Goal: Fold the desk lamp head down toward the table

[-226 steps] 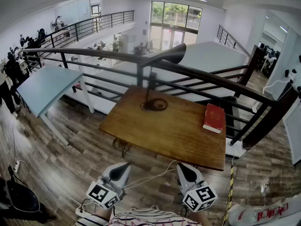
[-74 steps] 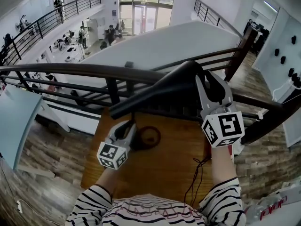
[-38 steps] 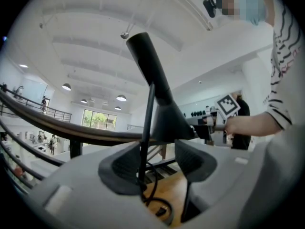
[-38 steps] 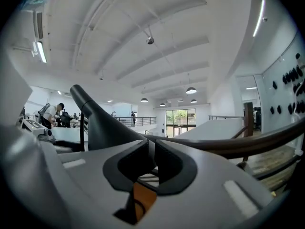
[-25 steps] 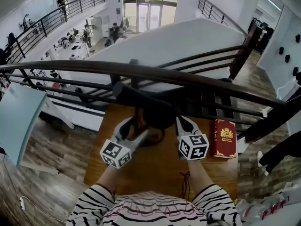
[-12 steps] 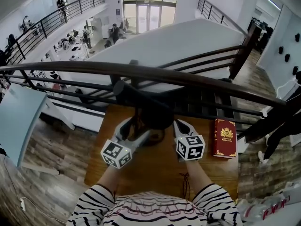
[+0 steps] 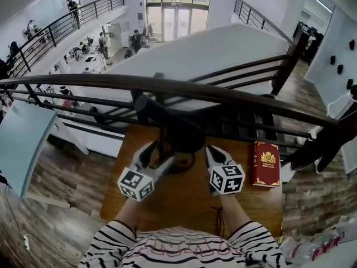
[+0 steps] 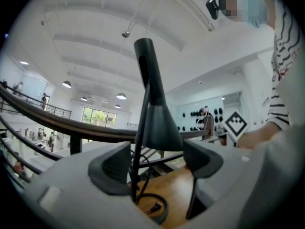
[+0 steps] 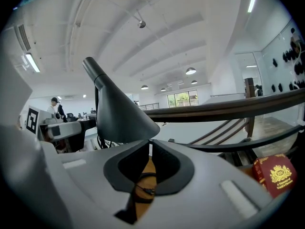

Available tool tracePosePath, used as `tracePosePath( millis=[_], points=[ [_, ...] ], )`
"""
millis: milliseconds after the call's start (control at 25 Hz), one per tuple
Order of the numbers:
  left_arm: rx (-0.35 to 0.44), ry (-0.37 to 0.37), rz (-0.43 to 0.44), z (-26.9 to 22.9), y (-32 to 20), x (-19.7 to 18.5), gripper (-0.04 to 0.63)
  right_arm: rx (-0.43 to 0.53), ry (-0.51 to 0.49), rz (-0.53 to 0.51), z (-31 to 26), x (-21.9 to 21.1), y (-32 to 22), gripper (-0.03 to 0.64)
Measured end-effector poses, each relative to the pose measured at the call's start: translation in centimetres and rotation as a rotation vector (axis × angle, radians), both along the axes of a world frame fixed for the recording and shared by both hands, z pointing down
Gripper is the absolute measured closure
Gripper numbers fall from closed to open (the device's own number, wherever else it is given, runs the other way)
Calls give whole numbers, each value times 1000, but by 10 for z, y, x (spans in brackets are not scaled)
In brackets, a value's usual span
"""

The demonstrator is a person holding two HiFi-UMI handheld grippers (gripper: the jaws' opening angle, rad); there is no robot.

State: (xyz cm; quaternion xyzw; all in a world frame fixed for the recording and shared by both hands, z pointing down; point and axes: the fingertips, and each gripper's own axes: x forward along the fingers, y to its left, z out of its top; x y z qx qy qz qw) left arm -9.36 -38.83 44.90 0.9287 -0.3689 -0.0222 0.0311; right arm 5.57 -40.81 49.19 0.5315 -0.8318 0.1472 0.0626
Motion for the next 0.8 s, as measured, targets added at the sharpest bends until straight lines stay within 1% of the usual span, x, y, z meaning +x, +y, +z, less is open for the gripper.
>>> tracePosePath(
  millis=[200, 320, 600, 800],
  points=[
    [1, 4, -35, 6, 13, -5, 261, 18, -30, 5, -1, 3, 22, 597],
    [-4, -9, -61, 12, 27, -8, 266, 13, -60, -1, 4, 3, 41, 600],
    [-27, -38, -109, 21, 60, -16, 321, -6, -111, -47, 8, -7, 80, 615],
    [-52, -53, -153, 32, 87, -22, 387, -2, -132, -91, 7, -13, 108, 617]
  ],
)
